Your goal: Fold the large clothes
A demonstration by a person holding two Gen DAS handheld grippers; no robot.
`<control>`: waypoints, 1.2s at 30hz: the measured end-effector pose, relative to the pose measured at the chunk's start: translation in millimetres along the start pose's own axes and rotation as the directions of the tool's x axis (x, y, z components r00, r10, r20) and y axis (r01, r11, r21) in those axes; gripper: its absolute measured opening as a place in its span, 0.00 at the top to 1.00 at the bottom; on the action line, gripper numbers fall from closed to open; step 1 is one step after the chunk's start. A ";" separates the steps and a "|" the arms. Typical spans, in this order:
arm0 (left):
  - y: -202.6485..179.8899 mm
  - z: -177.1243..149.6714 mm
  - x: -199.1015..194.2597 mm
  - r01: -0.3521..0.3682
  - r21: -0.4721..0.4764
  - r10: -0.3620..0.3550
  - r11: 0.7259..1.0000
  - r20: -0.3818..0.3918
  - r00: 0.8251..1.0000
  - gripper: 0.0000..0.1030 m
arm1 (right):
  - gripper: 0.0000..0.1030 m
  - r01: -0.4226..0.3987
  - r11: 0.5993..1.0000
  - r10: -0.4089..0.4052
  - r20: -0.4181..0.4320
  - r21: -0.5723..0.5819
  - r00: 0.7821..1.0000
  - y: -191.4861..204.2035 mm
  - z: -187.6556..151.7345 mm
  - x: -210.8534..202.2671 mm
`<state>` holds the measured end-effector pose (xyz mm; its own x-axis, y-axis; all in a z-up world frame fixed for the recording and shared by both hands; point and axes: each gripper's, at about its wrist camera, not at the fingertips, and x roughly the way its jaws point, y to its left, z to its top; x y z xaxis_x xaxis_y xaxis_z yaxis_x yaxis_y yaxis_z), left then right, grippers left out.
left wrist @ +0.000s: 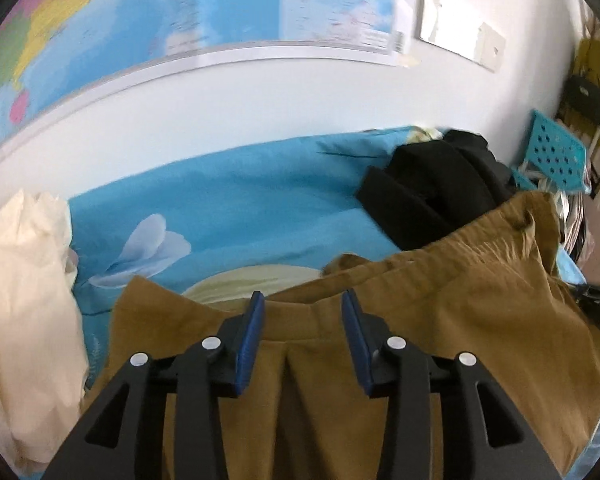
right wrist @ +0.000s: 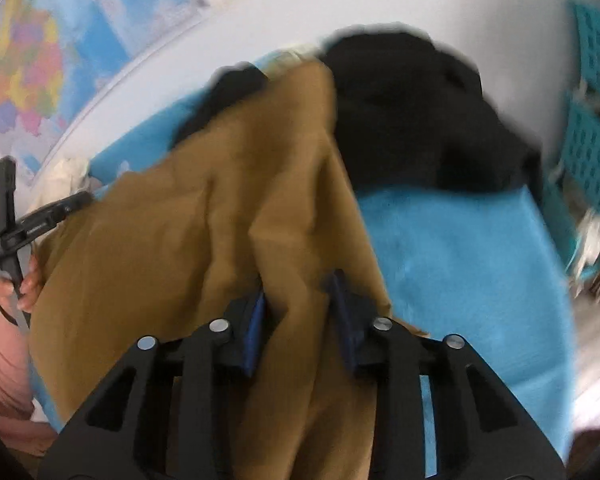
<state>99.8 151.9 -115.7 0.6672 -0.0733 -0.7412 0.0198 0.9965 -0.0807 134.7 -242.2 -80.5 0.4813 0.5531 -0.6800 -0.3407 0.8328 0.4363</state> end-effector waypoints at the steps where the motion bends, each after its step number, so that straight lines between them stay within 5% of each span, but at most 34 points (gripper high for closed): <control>1: 5.9 -1.6 3.0 0.010 -0.019 -0.010 1.000 -0.011 1.000 0.62 | 0.76 -0.007 1.000 0.007 0.003 0.030 1.000 -3.0 -0.3 -3.5; 4: 21.2 -6.9 5.0 0.022 -0.083 -0.026 0.996 -0.045 0.999 0.62 | 0.68 0.007 1.000 -0.007 0.045 0.009 0.999 11.2 -5.9 -29.8; 11: 20.9 -46.4 -89.8 0.055 0.008 -0.055 0.998 0.133 0.990 0.46 | 0.50 -0.048 0.988 0.070 0.149 -0.146 0.986 65.6 -38.9 -90.2; 16: 38.6 -96.2 -104.2 0.043 -0.003 -0.042 0.999 0.068 0.997 0.46 | 0.53 -0.054 0.992 0.060 0.046 -0.117 0.997 64.0 -59.5 -61.3; 20: 61.0 -119.1 -76.2 0.028 -0.080 -0.030 0.996 -0.026 0.999 0.49 | 0.58 -0.084 0.996 0.086 0.048 -0.031 0.995 49.0 -65.2 -42.8; 23: 61.5 -124.5 -70.8 0.031 -0.104 -0.034 0.994 -0.024 0.999 0.49 | 0.56 -0.061 0.998 0.061 0.054 -0.003 0.997 54.9 -65.9 -50.4; 26: 58.3 -123.5 -81.4 0.026 -0.123 -0.028 0.992 -0.015 0.999 0.47 | 0.41 -0.097 0.995 0.095 0.078 0.022 0.992 63.9 -71.4 -71.0; 30: 58.3 -133.3 -114.5 0.105 -0.137 -0.099 0.985 0.051 0.994 0.39 | 0.27 -0.210 0.975 0.203 0.104 0.068 0.974 70.7 -95.3 -104.6; 36: 51.5 -167.8 -155.4 0.287 -0.110 -0.279 0.952 0.080 0.957 0.36 | 0.22 -0.353 0.913 0.350 0.051 0.203 0.935 70.3 -133.8 -99.4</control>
<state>-127.8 208.0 -116.5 0.6922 -0.3454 -0.6337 0.1287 0.9230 -0.3625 -45.2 -241.5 -61.1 0.3718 0.8099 -0.4536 -0.3168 0.5701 0.7581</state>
